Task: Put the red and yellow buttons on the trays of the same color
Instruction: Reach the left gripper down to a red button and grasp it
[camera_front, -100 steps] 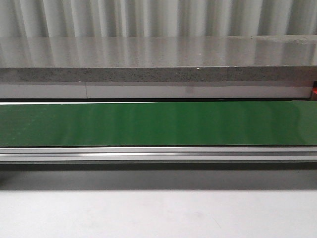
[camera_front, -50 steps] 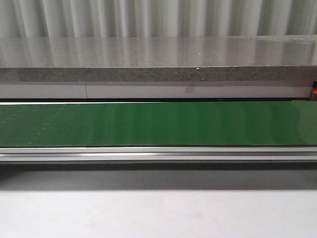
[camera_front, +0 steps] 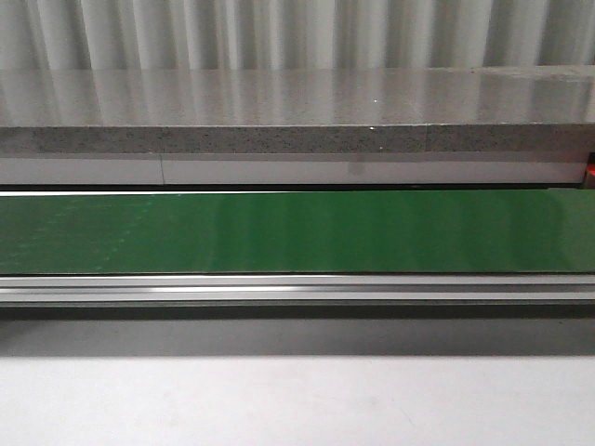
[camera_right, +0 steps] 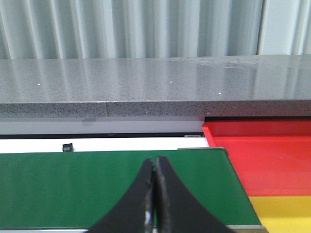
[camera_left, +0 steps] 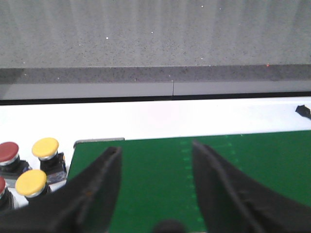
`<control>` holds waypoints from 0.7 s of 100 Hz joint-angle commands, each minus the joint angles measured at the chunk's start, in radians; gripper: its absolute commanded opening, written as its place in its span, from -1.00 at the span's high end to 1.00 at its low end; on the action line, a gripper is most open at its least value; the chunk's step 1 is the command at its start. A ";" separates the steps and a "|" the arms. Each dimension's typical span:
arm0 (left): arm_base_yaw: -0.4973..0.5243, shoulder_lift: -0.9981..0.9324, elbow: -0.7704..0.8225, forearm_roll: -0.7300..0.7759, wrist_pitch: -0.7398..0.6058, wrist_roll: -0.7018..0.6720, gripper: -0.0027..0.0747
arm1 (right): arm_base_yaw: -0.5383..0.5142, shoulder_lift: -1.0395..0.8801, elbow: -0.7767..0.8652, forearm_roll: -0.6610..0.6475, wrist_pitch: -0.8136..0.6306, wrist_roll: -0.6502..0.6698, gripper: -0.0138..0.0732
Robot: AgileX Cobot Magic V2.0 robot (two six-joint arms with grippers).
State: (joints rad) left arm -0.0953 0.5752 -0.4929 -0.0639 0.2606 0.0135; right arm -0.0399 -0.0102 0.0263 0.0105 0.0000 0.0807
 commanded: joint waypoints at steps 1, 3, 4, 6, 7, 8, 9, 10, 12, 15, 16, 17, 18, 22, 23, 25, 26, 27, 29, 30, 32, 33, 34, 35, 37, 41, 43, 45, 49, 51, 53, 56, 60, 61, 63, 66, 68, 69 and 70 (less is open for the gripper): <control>0.000 0.051 -0.047 -0.002 -0.174 0.000 -0.59 | -0.005 -0.016 0.003 -0.010 -0.084 0.002 0.83; 0.000 0.061 -0.047 -0.002 -0.194 0.000 -0.63 | -0.005 -0.016 0.003 -0.010 -0.084 0.002 0.83; 0.000 0.065 -0.047 -0.002 -0.201 0.000 -0.64 | -0.005 -0.016 0.003 -0.010 -0.084 0.002 0.83; 0.000 0.075 -0.047 -0.002 -0.223 0.000 -0.65 | -0.005 -0.016 0.003 -0.010 -0.084 0.002 0.83; 0.000 0.082 -0.045 -0.002 -0.230 0.000 -0.65 | -0.005 -0.016 0.003 -0.010 -0.084 0.002 0.83; 0.000 0.085 -0.045 -0.002 -0.244 0.000 -0.65 | -0.005 -0.016 0.003 -0.010 -0.084 0.002 0.83; 0.000 0.089 -0.045 -0.002 -0.251 0.000 -0.64 | -0.005 -0.016 0.003 -0.010 -0.084 0.002 0.83; 0.000 0.095 -0.045 -0.002 -0.261 0.000 -0.64 | -0.005 -0.016 0.003 -0.010 -0.084 0.002 0.83; 0.000 0.106 -0.045 -0.002 -0.286 0.000 -0.64 | -0.005 -0.016 0.003 -0.010 -0.084 0.002 0.83; 0.000 0.120 -0.045 0.000 -0.314 0.002 -0.64 | -0.005 -0.016 0.003 -0.010 -0.084 0.002 0.83; 0.000 0.123 -0.045 0.000 -0.319 0.002 -0.64 | -0.005 -0.016 0.003 -0.010 -0.084 0.002 0.83; 0.000 0.129 -0.049 0.000 -0.327 0.002 -0.64 | -0.005 -0.016 0.003 -0.010 -0.084 0.002 0.83; 0.000 0.132 -0.050 0.000 -0.329 0.002 -0.64 | -0.005 -0.016 0.003 -0.010 -0.084 0.002 0.83; 0.000 0.152 -0.066 0.000 -0.325 0.002 -0.64 | -0.005 -0.016 0.003 -0.010 -0.084 0.002 0.83; 0.000 0.155 -0.069 0.000 -0.321 0.002 -0.63 | -0.005 -0.016 0.003 -0.010 -0.084 0.002 0.83; 0.000 0.167 -0.080 0.000 -0.309 0.002 -0.63 | -0.005 -0.016 0.003 -0.010 -0.084 0.002 0.83; 0.000 0.175 -0.090 0.000 -0.296 0.002 -0.63 | -0.005 -0.016 0.003 -0.010 -0.084 0.002 0.83; 0.000 0.179 -0.094 0.000 -0.290 0.002 -0.63 | -0.005 -0.016 0.003 -0.010 -0.084 0.002 0.83; 0.000 0.193 -0.110 0.000 -0.268 0.002 -0.63 | -0.005 -0.016 0.003 -0.010 -0.084 0.002 0.83; 0.000 0.197 -0.116 0.000 -0.261 0.002 -0.63 | -0.005 -0.016 0.003 -0.010 -0.084 0.002 0.83; 0.000 0.211 -0.134 0.000 -0.236 0.002 -0.63 | -0.005 -0.016 0.003 -0.010 -0.084 0.002 0.83; 0.000 0.221 -0.147 0.000 -0.219 0.002 -0.63 | -0.005 -0.016 0.003 -0.010 -0.084 0.002 0.83; 0.000 0.226 -0.153 0.000 -0.210 0.002 -0.63 | -0.005 -0.016 0.003 -0.010 -0.084 0.002 0.83; 0.000 0.231 -0.160 0.000 -0.201 0.002 -0.63 | -0.005 -0.016 0.003 -0.010 -0.084 0.002 0.83; 0.000 0.249 -0.179 0.000 -0.175 0.002 -0.63 | -0.005 -0.016 0.003 -0.010 -0.084 0.002 0.83; 0.000 0.284 -0.221 0.000 -0.125 0.002 -0.63 | -0.005 -0.016 0.003 -0.010 -0.084 0.002 0.83; 0.000 0.302 -0.242 0.000 -0.099 0.002 -0.63 | -0.005 -0.016 0.003 -0.010 -0.084 0.002 0.83; 0.000 0.320 -0.263 0.000 -0.073 0.002 -0.63 | -0.005 -0.016 0.003 -0.010 -0.084 0.002 0.83; 0.000 0.350 -0.299 0.000 -0.029 0.002 -0.63 | -0.005 -0.016 0.003 -0.010 -0.084 0.002 0.83; 0.000 0.368 -0.321 0.000 -0.002 0.002 -0.63 | -0.005 -0.016 0.003 -0.010 -0.084 0.002 0.83; 0.000 0.386 -0.343 0.000 0.025 0.002 -0.63 | -0.005 -0.016 0.003 -0.010 -0.084 0.002 0.83; 0.000 0.409 -0.370 0.000 0.061 0.002 -0.63 | -0.005 -0.016 0.003 -0.010 -0.084 0.002 0.83; 0.000 0.443 -0.411 0.000 0.113 -0.007 -0.63 | -0.005 -0.016 0.003 -0.010 -0.084 0.002 0.83; 0.002 0.455 -0.424 0.000 0.131 -0.014 -0.64 | -0.005 -0.016 0.003 -0.010 -0.084 0.002 0.83; 0.006 0.466 -0.437 0.000 0.149 -0.014 -0.64 | -0.005 -0.016 0.003 -0.010 -0.084 0.002 0.83; 0.014 0.494 -0.468 0.000 0.198 -0.038 -0.64 | -0.005 -0.016 0.003 -0.010 -0.084 0.002 0.83; 0.022 0.510 -0.487 0.000 0.230 -0.054 -0.64 | -0.005 -0.016 0.003 -0.010 -0.084 0.002 0.83; 0.025 0.516 -0.493 0.000 0.242 -0.059 -0.64 | -0.005 -0.016 0.003 -0.010 -0.084 0.002 0.83; 0.031 0.522 -0.500 0.000 0.254 -0.072 -0.64 | -0.005 -0.016 0.003 -0.010 -0.084 0.002 0.83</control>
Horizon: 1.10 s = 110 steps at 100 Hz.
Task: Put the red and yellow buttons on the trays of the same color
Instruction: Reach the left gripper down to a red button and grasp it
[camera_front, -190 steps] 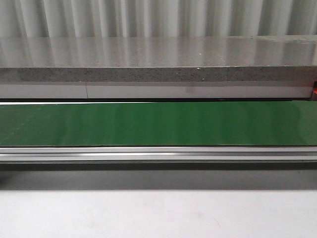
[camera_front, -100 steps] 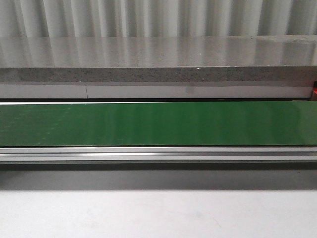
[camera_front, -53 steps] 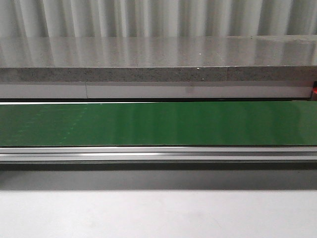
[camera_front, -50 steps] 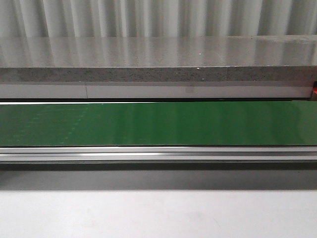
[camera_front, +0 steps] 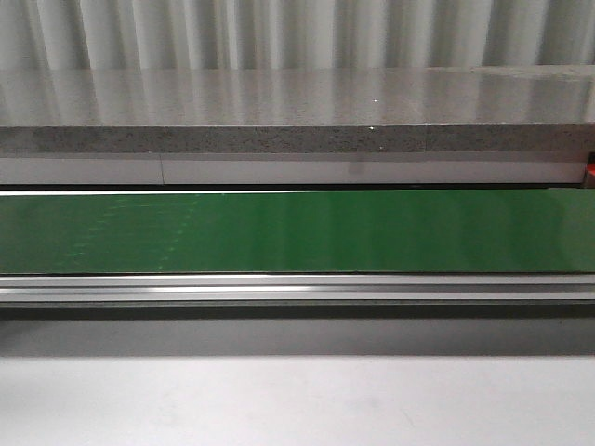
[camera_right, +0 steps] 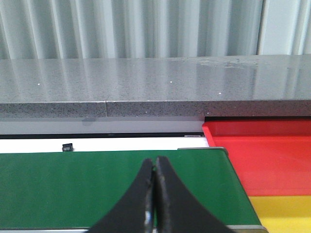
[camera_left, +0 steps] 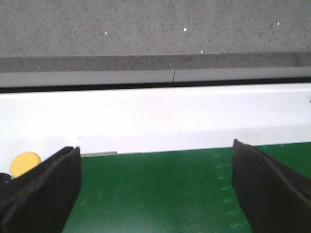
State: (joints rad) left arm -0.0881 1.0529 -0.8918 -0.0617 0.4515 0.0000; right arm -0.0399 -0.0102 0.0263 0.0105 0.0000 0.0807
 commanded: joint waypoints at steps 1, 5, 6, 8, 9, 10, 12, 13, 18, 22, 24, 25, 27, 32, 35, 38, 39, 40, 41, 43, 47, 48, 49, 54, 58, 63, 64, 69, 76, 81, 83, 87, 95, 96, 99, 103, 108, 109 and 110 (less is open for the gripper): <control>0.027 0.055 -0.113 -0.002 0.087 -0.065 -0.64 | -0.005 -0.016 0.003 -0.010 -0.084 0.002 0.83; 0.049 0.087 -0.147 -0.002 0.155 -0.099 -0.64 | -0.005 -0.016 0.003 -0.010 -0.084 0.002 0.83; 0.053 0.092 -0.152 -0.002 0.165 -0.103 -0.64 | -0.005 -0.016 0.003 -0.010 -0.084 0.002 0.83; 0.065 0.107 -0.166 -0.002 0.194 -0.113 -0.64 | -0.005 -0.016 0.003 -0.010 -0.084 0.002 0.83; 0.069 0.111 -0.170 -0.002 0.202 -0.119 -0.64 | -0.005 -0.016 0.003 -0.010 -0.084 0.002 0.83; 0.077 0.121 -0.178 -0.002 0.219 -0.119 -0.64 | -0.005 -0.016 0.003 -0.010 -0.084 0.002 0.83; 0.090 0.134 -0.190 -0.002 0.242 -0.122 -0.64 | -0.005 -0.016 0.003 -0.010 -0.084 0.002 0.83; 0.094 0.139 -0.193 -0.002 0.250 -0.124 -0.64 | -0.005 -0.016 0.003 -0.010 -0.084 0.002 0.83; 0.124 0.168 -0.213 -0.002 0.295 -0.129 -0.64 | -0.005 -0.016 0.003 -0.010 -0.084 0.002 0.83; 0.153 0.189 -0.225 -0.002 0.330 -0.143 -0.64 | -0.005 -0.016 0.003 -0.010 -0.084 0.002 0.83; 0.168 0.200 -0.231 -0.002 0.348 -0.151 -0.64 | -0.005 -0.016 0.003 -0.010 -0.084 0.002 0.83; 0.173 0.203 -0.231 -0.002 0.353 -0.153 -0.64 | -0.005 -0.016 0.003 -0.010 -0.084 0.002 0.83; 0.188 0.213 -0.236 -0.004 0.371 -0.153 -0.64 | -0.005 -0.016 0.003 -0.010 -0.084 0.002 0.83; 0.225 0.236 -0.243 -0.004 0.409 -0.174 -0.64 | -0.005 -0.016 0.003 -0.010 -0.084 0.002 0.83; 0.251 0.249 -0.245 -0.004 0.430 -0.178 -0.64 | -0.005 -0.016 0.003 -0.010 -0.084 0.002 0.83; 0.273 0.263 -0.246 -0.006 0.452 -0.184 -0.64 | -0.005 -0.016 0.003 -0.010 -0.084 0.002 0.83; 0.278 0.266 -0.246 -0.006 0.457 -0.188 -0.64 | -0.005 -0.016 0.003 -0.010 -0.084 0.002 0.83; 0.289 0.271 -0.246 -0.006 0.465 -0.190 -0.64 | -0.005 -0.016 0.003 -0.010 -0.084 0.002 0.83; 0.295 0.274 -0.246 -0.006 0.470 -0.194 -0.64 | -0.005 -0.016 0.003 -0.010 -0.084 0.002 0.83; 0.311 0.282 -0.246 -0.006 0.483 -0.200 -0.64 | -0.005 -0.016 0.003 -0.010 -0.084 0.002 0.83; 0.346 0.299 -0.246 -0.006 0.507 -0.204 -0.64 | -0.005 -0.016 0.003 -0.010 -0.084 0.002 0.83; 0.352 0.302 -0.246 -0.006 0.512 -0.206 -0.64 | -0.005 -0.016 0.003 -0.010 -0.084 0.002 0.83; 0.358 0.305 -0.246 -0.006 0.516 -0.208 -0.64 | -0.005 -0.016 0.003 -0.010 -0.084 0.002 0.83; 0.402 0.327 -0.246 -0.006 0.548 -0.227 -0.64 | -0.005 -0.016 0.003 -0.010 -0.084 0.002 0.83; 0.429 0.342 -0.246 -0.006 0.565 -0.231 -0.63 | -0.005 -0.016 0.003 -0.010 -0.084 0.002 0.83; 0.464 0.362 -0.246 -0.011 0.582 -0.239 -0.64 | -0.005 -0.016 0.003 -0.010 -0.084 0.002 0.83; 0.473 0.368 -0.246 -0.011 0.584 -0.241 -0.64 | -0.005 -0.016 0.003 -0.010 -0.084 0.002 0.83; 0.504 0.387 -0.246 -0.011 0.586 -0.245 -0.64 | -0.005 -0.016 0.003 -0.010 -0.084 0.002 0.83; 0.544 0.410 -0.254 -0.011 0.594 -0.247 -0.64 | -0.005 -0.016 0.003 -0.010 -0.084 0.002 0.83; 0.570 0.426 -0.265 -0.011 0.605 -0.247 -0.64 | -0.005 -0.016 0.003 -0.010 -0.084 0.002 0.83; 0.580 0.433 -0.271 -0.011 0.607 -0.247 -0.64 | -0.005 -0.016 0.003 -0.010 -0.084 0.002 0.83; 0.598 0.446 -0.286 -0.011 0.612 -0.247 -0.64 | -0.005 -0.016 0.003 -0.010 -0.084 0.002 0.83; 0.625 0.474 -0.316 -0.011 0.612 -0.247 -0.63 | -0.005 -0.016 0.003 -0.010 -0.084 0.002 0.83; 0.629 0.480 -0.322 -0.011 0.612 -0.247 -0.63 | -0.005 -0.016 0.003 -0.010 -0.084 0.002 0.83; 0.637 0.492 -0.335 -0.011 0.616 -0.247 -0.63 | -0.005 -0.016 0.003 -0.010 -0.084 0.002 0.83; 0.644 0.512 -0.357 -0.011 0.628 -0.247 -0.63 | -0.005 -0.016 0.003 -0.010 -0.084 0.002 0.83; 0.648 0.539 -0.386 -0.003 0.650 -0.242 -0.62 | -0.005 -0.016 0.003 -0.010 -0.084 0.002 0.83; 0.648 0.539 -0.390 0.000 0.650 -0.242 -0.61 | -0.005 -0.016 0.003 -0.010 -0.084 0.002 0.83; 0.648 0.548 -0.398 0.002 0.662 -0.240 -0.61 | -0.005 -0.016 0.003 -0.010 -0.084 0.002 0.83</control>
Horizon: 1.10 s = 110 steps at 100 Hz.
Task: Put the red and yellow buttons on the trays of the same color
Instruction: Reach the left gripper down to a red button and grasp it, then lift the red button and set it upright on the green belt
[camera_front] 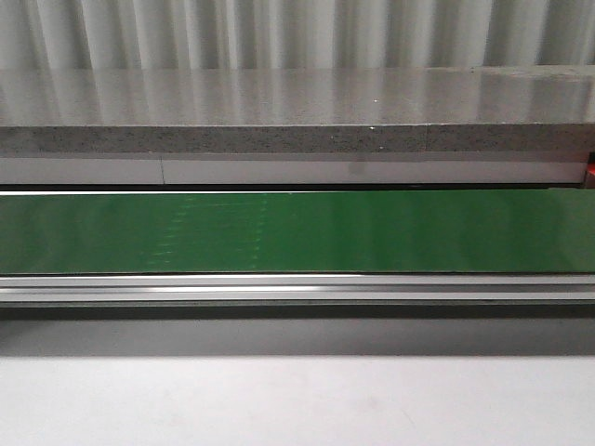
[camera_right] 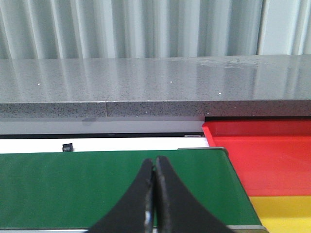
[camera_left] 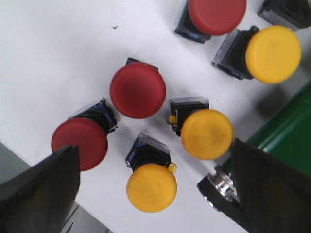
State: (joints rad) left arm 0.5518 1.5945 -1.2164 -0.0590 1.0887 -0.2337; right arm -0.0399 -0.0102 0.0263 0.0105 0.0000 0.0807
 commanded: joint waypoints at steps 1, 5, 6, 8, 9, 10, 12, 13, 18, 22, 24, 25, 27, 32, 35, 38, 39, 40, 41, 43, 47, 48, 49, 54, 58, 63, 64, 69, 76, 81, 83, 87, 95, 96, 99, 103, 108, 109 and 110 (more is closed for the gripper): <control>0.008 0.010 -0.073 0.001 0.025 -0.005 -0.60 | -0.005 -0.016 0.003 -0.010 -0.084 0.002 0.83; 0.008 0.040 -0.103 0.008 0.059 0.002 -0.56 | -0.005 -0.016 0.003 -0.010 -0.084 0.002 0.83; 0.008 0.045 -0.108 0.012 0.064 0.003 -0.55 | -0.005 -0.016 0.003 -0.010 -0.084 0.002 0.83; 0.008 0.058 -0.121 0.017 0.079 0.006 -0.53 | -0.005 -0.016 0.003 -0.010 -0.084 0.002 0.83; 0.008 0.063 -0.130 0.022 0.084 0.005 -0.52 | -0.005 -0.016 0.003 -0.010 -0.084 0.002 0.83; 0.008 0.072 -0.134 0.025 0.093 0.005 -0.51 | -0.005 -0.016 0.003 -0.010 -0.084 0.002 0.83; 0.008 0.084 -0.148 0.033 0.105 0.005 -0.49 | -0.005 -0.016 0.003 -0.010 -0.084 0.002 0.83; 0.008 0.088 -0.152 0.038 0.109 0.005 -0.47 | -0.005 -0.016 0.003 -0.010 -0.084 0.002 0.83; 0.008 0.115 -0.180 0.052 0.132 0.005 -0.41 | -0.005 -0.016 0.003 -0.010 -0.084 0.002 0.83; 0.008 0.133 -0.201 0.059 0.139 0.005 -0.37 | -0.005 -0.016 0.003 -0.010 -0.084 0.002 0.83; 0.008 0.139 -0.206 0.059 0.140 0.005 -0.34 | -0.005 -0.016 0.003 -0.010 -0.084 0.002 0.83; 0.008 0.144 -0.211 0.059 0.140 0.005 -0.33 | -0.005 -0.016 0.003 -0.010 -0.084 0.002 0.83; 0.008 0.149 -0.218 0.064 0.140 0.005 -0.32 | -0.005 -0.016 0.003 -0.010 -0.084 0.002 0.83; 0.010 0.161 -0.229 0.059 0.138 0.005 -0.31 | -0.005 -0.016 0.003 -0.010 -0.084 0.002 0.83; 0.010 0.170 -0.233 0.059 0.138 0.005 -0.31 | -0.005 -0.016 0.003 -0.010 -0.084 0.002 0.83; 0.010 0.178 -0.236 0.059 0.138 0.005 -0.31 | -0.005 -0.016 0.003 -0.010 -0.084 0.002 0.83; 0.010 0.182 -0.238 0.059 0.140 0.005 -0.31 | -0.005 -0.016 0.003 -0.010 -0.084 0.002 0.83; 0.010 0.186 -0.238 0.059 0.142 0.005 -0.31 | -0.005 -0.016 0.003 -0.010 -0.084 0.002 0.83; 0.010 0.186 -0.238 0.059 0.142 0.005 -0.31 | -0.005 -0.016 0.003 -0.010 -0.084 0.002 0.83; 0.010 0.195 -0.238 0.059 0.146 0.005 -0.31 | -0.005 -0.016 0.003 -0.010 -0.084 0.002 0.83; 0.010 0.207 -0.238 0.059 0.148 0.005 -0.31 | -0.005 -0.016 0.003 -0.010 -0.084 0.002 0.83; 0.010 0.209 -0.238 0.059 0.148 0.005 -0.31 | -0.005 -0.016 0.003 -0.010 -0.084 0.002 0.83; 0.010 0.214 -0.238 0.059 0.151 0.005 -0.31 | -0.005 -0.016 0.003 -0.010 -0.084 0.002 0.83; 0.010 0.230 -0.238 0.059 0.153 0.005 -0.31 | -0.005 -0.016 0.003 -0.010 -0.084 0.002 0.83; 0.010 0.238 -0.238 0.059 0.151 0.005 -0.31 | -0.005 -0.016 0.003 -0.010 -0.084 0.002 0.83; 0.010 0.248 -0.238 0.059 0.151 0.005 -0.31 | -0.005 -0.016 0.003 -0.010 -0.084 0.002 0.83; 0.010 0.250 -0.238 0.059 0.151 0.005 -0.31 | -0.005 -0.016 0.003 -0.010 -0.084 0.002 0.83; 0.010 0.260 -0.239 0.059 0.149 0.005 -0.31 | -0.005 -0.016 0.003 -0.010 -0.084 0.002 0.83; 0.010 0.275 -0.239 0.059 0.142 0.005 -0.31 | -0.005 -0.016 0.003 -0.010 -0.084 0.002 0.83; 0.010 0.283 -0.239 0.059 0.130 0.005 -0.31 | -0.005 -0.016 0.003 -0.010 -0.084 0.002 0.83; 0.010 0.285 -0.239 0.059 0.128 0.005 -0.31 | -0.005 -0.016 0.003 -0.010 -0.084 0.002 0.83; 0.010 0.292 -0.239 0.059 0.123 0.005 -0.31 | -0.005 -0.016 0.003 -0.010 -0.084 0.002 0.83; 0.010 0.297 -0.239 0.059 0.114 0.005 -0.30 | -0.005 -0.016 0.003 -0.010 -0.084 0.002 0.83; 0.010 0.297 -0.239 0.059 0.113 0.005 -0.29 | -0.005 -0.016 0.003 -0.010 -0.084 0.002 0.83; 0.010 0.297 -0.239 0.059 0.110 0.005 -0.26 | -0.005 -0.016 0.003 -0.010 -0.084 0.002 0.83; 0.010 0.297 -0.239 0.059 0.109 0.005 -0.18 | -0.005 -0.016 0.003 -0.010 -0.084 0.002 0.83; 0.010 0.297 -0.239 0.059 0.108 0.005 -0.07 | -0.005 -0.016 0.003 -0.010 -0.084 0.002 0.83; 0.010 0.297 -0.239 0.059 0.108 0.005 -0.03 | -0.005 -0.016 0.003 -0.010 -0.084 0.002 0.83; 0.010 0.297 -0.239 0.059 0.107 0.005 0.01 | -0.005 -0.016 0.003 -0.010 -0.084 0.002 0.83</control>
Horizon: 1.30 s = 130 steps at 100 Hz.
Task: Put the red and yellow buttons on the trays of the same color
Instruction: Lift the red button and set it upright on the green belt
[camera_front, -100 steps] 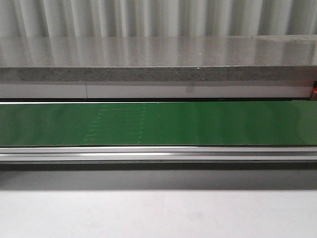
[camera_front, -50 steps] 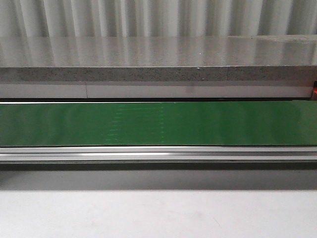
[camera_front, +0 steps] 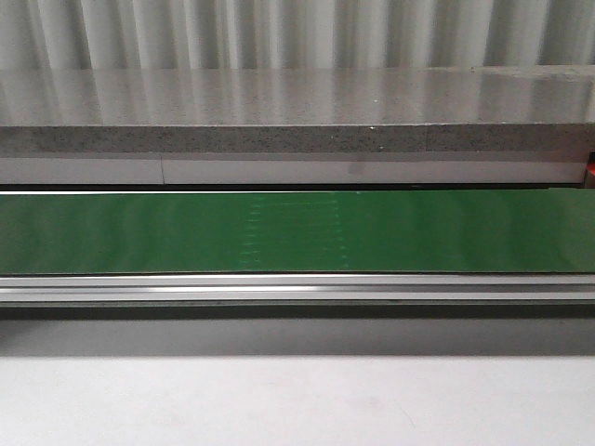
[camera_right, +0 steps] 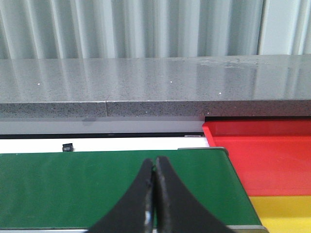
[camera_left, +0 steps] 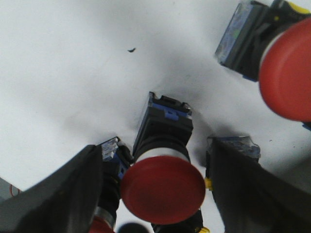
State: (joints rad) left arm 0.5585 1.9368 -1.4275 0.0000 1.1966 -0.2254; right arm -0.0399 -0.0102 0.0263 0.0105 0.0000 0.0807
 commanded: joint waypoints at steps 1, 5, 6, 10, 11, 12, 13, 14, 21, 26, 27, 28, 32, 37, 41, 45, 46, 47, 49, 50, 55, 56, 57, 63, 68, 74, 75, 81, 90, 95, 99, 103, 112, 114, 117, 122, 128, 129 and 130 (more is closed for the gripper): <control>0.003 -0.046 -0.028 0.000 -0.001 -0.003 0.03 | -0.005 -0.016 0.003 -0.010 -0.084 0.002 0.83; 0.003 -0.046 -0.028 0.000 -0.001 -0.003 0.13 | -0.005 -0.016 0.003 -0.010 -0.084 0.002 0.83; 0.003 -0.046 -0.028 0.000 -0.001 -0.003 0.19 | -0.005 -0.016 0.003 -0.010 -0.084 0.002 0.83; 0.003 -0.046 -0.028 0.000 -0.005 -0.003 0.27 | -0.005 -0.016 0.003 -0.010 -0.084 0.002 0.83; 0.003 -0.046 -0.028 0.000 -0.005 -0.003 0.30 | -0.005 -0.016 0.003 -0.010 -0.084 0.002 0.83; 0.003 -0.046 -0.028 0.000 -0.006 -0.003 0.32 | -0.005 -0.016 0.003 -0.010 -0.084 0.002 0.83; 0.003 -0.046 -0.028 0.000 -0.006 -0.003 0.34 | -0.005 -0.016 0.003 -0.010 -0.084 0.002 0.83; 0.003 -0.046 -0.028 0.000 -0.009 -0.003 0.36 | -0.005 -0.016 0.003 -0.010 -0.084 0.002 0.83; 0.003 -0.048 -0.028 0.000 -0.014 -0.003 0.46 | -0.005 -0.016 0.003 -0.010 -0.084 0.002 0.83; 0.003 -0.059 -0.028 0.000 -0.018 -0.003 0.50 | -0.005 -0.016 0.003 -0.010 -0.084 0.002 0.83; 0.003 -0.060 -0.028 0.000 -0.018 -0.003 0.50 | -0.005 -0.016 0.003 -0.010 -0.084 0.002 0.83; 0.003 -0.065 -0.028 0.000 -0.018 -0.003 0.50 | -0.005 -0.016 0.003 -0.010 -0.084 0.002 0.83; 0.003 -0.078 -0.028 0.000 -0.018 0.002 0.50 | -0.005 -0.016 0.003 -0.010 -0.084 0.002 0.83; 0.003 -0.100 -0.028 0.000 -0.008 0.006 0.50 | -0.005 -0.016 0.003 -0.010 -0.084 0.002 0.83; 0.003 -0.119 -0.028 0.000 -0.002 0.011 0.50 | -0.005 -0.016 0.003 -0.010 -0.084 0.002 0.83; 0.003 -0.147 -0.028 0.000 0.009 0.023 0.50 | -0.005 -0.016 0.003 -0.010 -0.084 0.002 0.83; 0.003 -0.151 -0.028 0.000 0.011 0.026 0.50 | -0.005 -0.016 0.003 -0.010 -0.084 0.002 0.83; 0.003 -0.155 -0.028 0.000 0.013 0.028 0.50 | -0.005 -0.016 0.003 -0.010 -0.084 0.002 0.83; 0.003 -0.168 -0.028 0.000 0.020 0.033 0.50 | -0.005 -0.016 0.003 -0.010 -0.084 0.002 0.83; 0.003 -0.172 -0.028 0.000 0.022 0.033 0.50 | -0.005 -0.016 0.003 -0.010 -0.084 0.002 0.83; -0.001 -0.201 -0.028 0.000 0.038 0.033 0.50 | -0.005 -0.016 0.003 -0.010 -0.084 0.002 0.83; -0.003 -0.210 -0.028 0.000 0.041 0.033 0.50 | -0.005 -0.016 0.003 -0.010 -0.084 0.002 0.83; -0.005 -0.214 -0.028 0.000 0.041 0.033 0.50 | -0.005 -0.016 0.003 -0.010 -0.084 0.002 0.83; -0.017 -0.250 -0.028 0.000 0.043 0.035 0.50 | -0.005 -0.016 0.003 -0.010 -0.084 0.002 0.83; -0.030 -0.281 -0.028 0.005 0.043 0.052 0.50 | -0.005 -0.016 0.003 -0.010 -0.084 0.002 0.83; -0.040 -0.309 -0.028 0.000 0.045 0.056 0.50 | -0.005 -0.016 0.003 -0.010 -0.084 0.002 0.83; -0.045 -0.316 -0.028 0.000 0.044 0.058 0.50 | -0.005 -0.016 0.003 -0.010 -0.084 0.002 0.83; -0.065 -0.340 -0.028 0.000 0.044 0.063 0.50 | -0.005 -0.016 0.003 -0.010 -0.084 0.002 0.83; -0.109 -0.365 -0.028 0.000 0.045 0.090 0.50 | -0.005 -0.016 0.003 -0.010 -0.084 0.002 0.83; -0.136 -0.367 -0.028 0.000 0.052 0.097 0.50 | -0.005 -0.016 0.003 -0.010 -0.084 0.002 0.83; -0.161 -0.367 -0.028 0.000 0.059 0.111 0.50 | -0.005 -0.016 0.003 -0.010 -0.084 0.002 0.83; -0.189 -0.365 -0.028 0.000 0.062 0.113 0.50 | -0.005 -0.016 0.003 -0.010 -0.084 0.002 0.83; -0.246 -0.365 -0.028 0.000 0.047 0.113 0.50 | -0.005 -0.016 0.003 -0.010 -0.084 0.002 0.83; -0.255 -0.365 -0.028 0.000 0.043 0.113 0.50 | -0.005 -0.016 0.003 -0.010 -0.084 0.002 0.83; -0.273 -0.365 -0.028 0.000 0.041 0.113 0.50 | -0.005 -0.016 0.003 -0.010 -0.084 0.002 0.83; -0.306 -0.363 -0.028 0.000 0.034 0.113 0.50 | -0.005 -0.016 0.003 -0.010 -0.084 0.002 0.83; -0.338 -0.358 -0.028 -0.010 0.038 0.113 0.50 | -0.005 -0.016 0.003 -0.010 -0.084 0.002 0.83; -0.342 -0.358 -0.028 -0.010 0.038 0.113 0.50 | -0.005 -0.016 0.003 -0.010 -0.084 0.002 0.83; -0.350 -0.356 -0.028 -0.012 0.041 0.113 0.50 | -0.005 -0.016 0.003 -0.010 -0.084 0.002 0.83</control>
State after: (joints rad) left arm 0.2519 1.6135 -1.4275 0.0000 1.2347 -0.1141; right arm -0.0399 -0.0102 0.0263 0.0105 0.0000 0.0807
